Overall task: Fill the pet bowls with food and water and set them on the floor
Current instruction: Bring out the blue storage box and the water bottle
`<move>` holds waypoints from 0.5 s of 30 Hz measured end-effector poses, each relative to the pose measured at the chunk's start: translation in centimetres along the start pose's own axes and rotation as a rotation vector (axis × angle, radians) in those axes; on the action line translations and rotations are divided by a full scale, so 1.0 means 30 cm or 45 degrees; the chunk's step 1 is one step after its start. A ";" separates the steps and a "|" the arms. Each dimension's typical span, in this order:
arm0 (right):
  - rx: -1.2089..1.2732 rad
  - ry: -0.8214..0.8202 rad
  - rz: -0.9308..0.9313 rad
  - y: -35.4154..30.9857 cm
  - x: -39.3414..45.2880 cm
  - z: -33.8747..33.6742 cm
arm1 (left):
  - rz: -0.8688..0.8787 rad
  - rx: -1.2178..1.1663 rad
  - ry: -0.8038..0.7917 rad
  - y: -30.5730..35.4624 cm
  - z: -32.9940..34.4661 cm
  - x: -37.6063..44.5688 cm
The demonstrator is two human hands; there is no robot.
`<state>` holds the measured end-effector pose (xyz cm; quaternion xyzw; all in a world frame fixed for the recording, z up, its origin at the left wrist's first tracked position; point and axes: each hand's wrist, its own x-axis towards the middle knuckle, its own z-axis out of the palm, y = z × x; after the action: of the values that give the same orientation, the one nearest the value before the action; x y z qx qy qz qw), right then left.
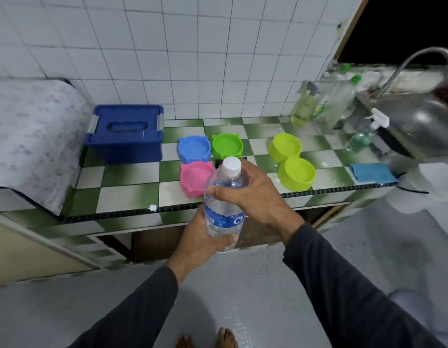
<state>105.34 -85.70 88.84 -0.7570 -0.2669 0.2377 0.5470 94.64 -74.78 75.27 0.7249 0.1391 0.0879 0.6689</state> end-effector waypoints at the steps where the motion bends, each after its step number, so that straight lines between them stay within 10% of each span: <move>1: -0.018 0.026 -0.005 -0.019 0.007 -0.011 | 0.029 0.019 -0.006 0.025 -0.003 0.018; 15: -0.008 0.336 -0.054 -0.109 0.029 -0.172 | 0.235 0.138 -0.182 0.131 0.057 0.252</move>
<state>108.88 -87.88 93.39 -0.7777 -0.2093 0.1237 0.5798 102.65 -74.24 78.58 0.7741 0.0285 0.0897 0.6261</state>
